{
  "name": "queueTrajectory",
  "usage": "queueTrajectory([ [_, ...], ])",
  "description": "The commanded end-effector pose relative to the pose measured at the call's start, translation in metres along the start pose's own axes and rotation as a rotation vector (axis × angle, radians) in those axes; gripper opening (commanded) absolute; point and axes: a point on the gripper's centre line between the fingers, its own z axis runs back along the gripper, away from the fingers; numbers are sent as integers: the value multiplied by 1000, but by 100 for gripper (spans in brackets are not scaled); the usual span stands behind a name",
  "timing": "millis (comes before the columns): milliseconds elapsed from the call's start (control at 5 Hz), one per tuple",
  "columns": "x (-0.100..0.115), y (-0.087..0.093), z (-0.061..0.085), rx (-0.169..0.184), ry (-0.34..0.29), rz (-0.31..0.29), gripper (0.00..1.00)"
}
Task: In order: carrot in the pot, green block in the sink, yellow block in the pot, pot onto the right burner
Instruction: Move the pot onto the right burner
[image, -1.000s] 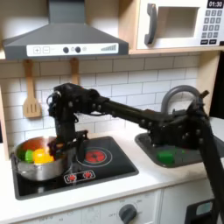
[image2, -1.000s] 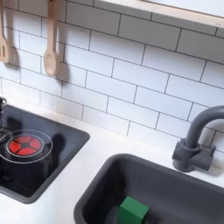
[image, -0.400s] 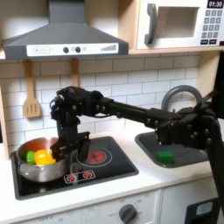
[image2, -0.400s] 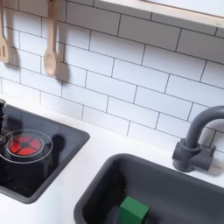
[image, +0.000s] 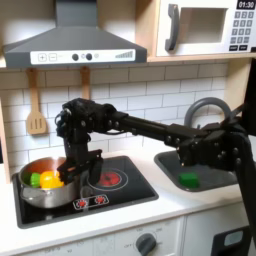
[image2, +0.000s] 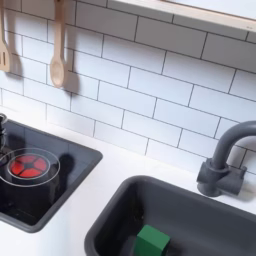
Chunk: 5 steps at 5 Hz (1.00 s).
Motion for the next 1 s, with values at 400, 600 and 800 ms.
queueTrajectory([
  [400, 1, -1, 2, -7, 5, 0, 0],
  [600, 5, -4, 7, -5, -4, -5, 0],
  [800, 3, -18, 8, -3, -1, -24, 0],
])
